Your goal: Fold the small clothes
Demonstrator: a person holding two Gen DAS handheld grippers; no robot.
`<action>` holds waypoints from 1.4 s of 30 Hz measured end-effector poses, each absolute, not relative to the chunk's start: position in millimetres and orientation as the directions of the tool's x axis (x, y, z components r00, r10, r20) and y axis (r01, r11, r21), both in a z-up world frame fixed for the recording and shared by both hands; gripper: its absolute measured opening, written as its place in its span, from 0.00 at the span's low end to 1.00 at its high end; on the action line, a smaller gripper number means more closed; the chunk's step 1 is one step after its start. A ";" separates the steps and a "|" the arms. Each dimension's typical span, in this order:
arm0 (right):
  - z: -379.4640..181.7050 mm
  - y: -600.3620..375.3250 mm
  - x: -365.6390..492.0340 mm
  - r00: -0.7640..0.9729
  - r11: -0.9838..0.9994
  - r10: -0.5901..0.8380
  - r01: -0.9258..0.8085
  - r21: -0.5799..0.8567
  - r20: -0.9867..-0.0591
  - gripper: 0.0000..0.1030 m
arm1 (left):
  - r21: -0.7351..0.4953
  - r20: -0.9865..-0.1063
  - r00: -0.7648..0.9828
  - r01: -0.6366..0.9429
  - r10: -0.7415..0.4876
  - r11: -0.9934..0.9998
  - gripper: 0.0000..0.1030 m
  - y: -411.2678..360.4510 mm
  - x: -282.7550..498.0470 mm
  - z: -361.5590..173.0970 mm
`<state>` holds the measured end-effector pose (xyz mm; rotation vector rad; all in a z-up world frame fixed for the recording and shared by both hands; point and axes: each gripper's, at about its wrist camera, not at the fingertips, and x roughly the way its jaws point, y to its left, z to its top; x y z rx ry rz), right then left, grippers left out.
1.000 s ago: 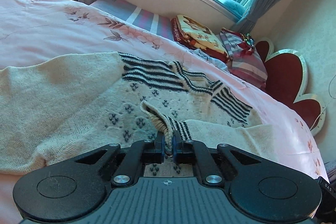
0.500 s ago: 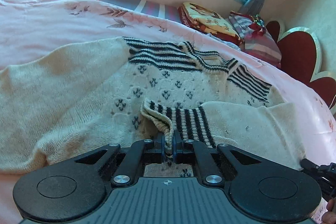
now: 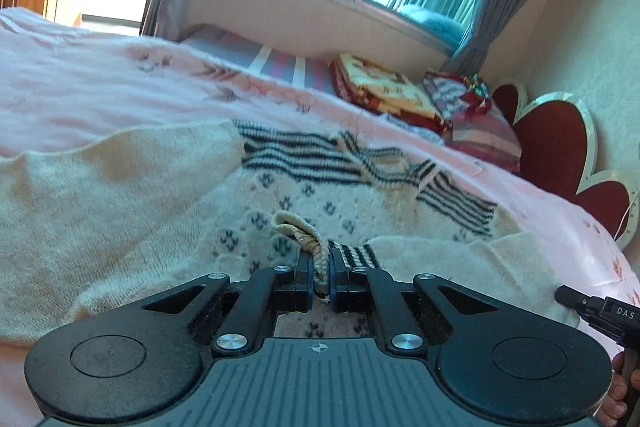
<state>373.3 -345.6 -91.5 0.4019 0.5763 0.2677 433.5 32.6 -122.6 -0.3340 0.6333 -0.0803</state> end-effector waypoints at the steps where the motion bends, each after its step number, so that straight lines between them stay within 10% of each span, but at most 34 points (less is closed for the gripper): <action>1: -90.6 -340.5 370.3 0.814 0.908 0.332 -0.139 0.394 -0.477 0.11 | -0.299 -0.577 0.802 -0.031 -0.155 0.954 0.07 30.0 432.9 -123.4; 7: -94.9 -351.0 373.0 0.819 0.928 0.239 -0.034 0.372 -0.521 0.19 | -0.268 -0.653 0.745 -0.056 -0.138 0.962 0.07 27.7 439.5 -137.2; 11: -77.7 -344.8 371.5 0.841 0.944 0.248 -0.100 0.314 -0.480 0.03 | -0.263 -0.651 0.745 -0.041 -0.146 0.964 0.07 28.5 439.5 -139.3; 14: -105.7 -326.0 390.2 0.746 0.983 0.175 -0.093 0.160 -0.643 0.02 | -0.273 -0.649 0.746 -0.047 -0.148 0.961 0.07 29.3 438.9 -139.3; 21: -84.5 -331.9 370.4 0.829 0.957 0.248 -0.130 0.258 -0.502 0.06 | -0.270 -0.650 0.746 -0.045 -0.148 0.962 0.07 29.1 438.1 -139.8; 42: -105.2 -328.0 383.0 0.759 0.967 0.228 -0.105 0.232 -0.609 0.18 | -0.310 -0.655 0.739 -0.071 -0.159 0.948 0.07 47.4 422.5 -137.9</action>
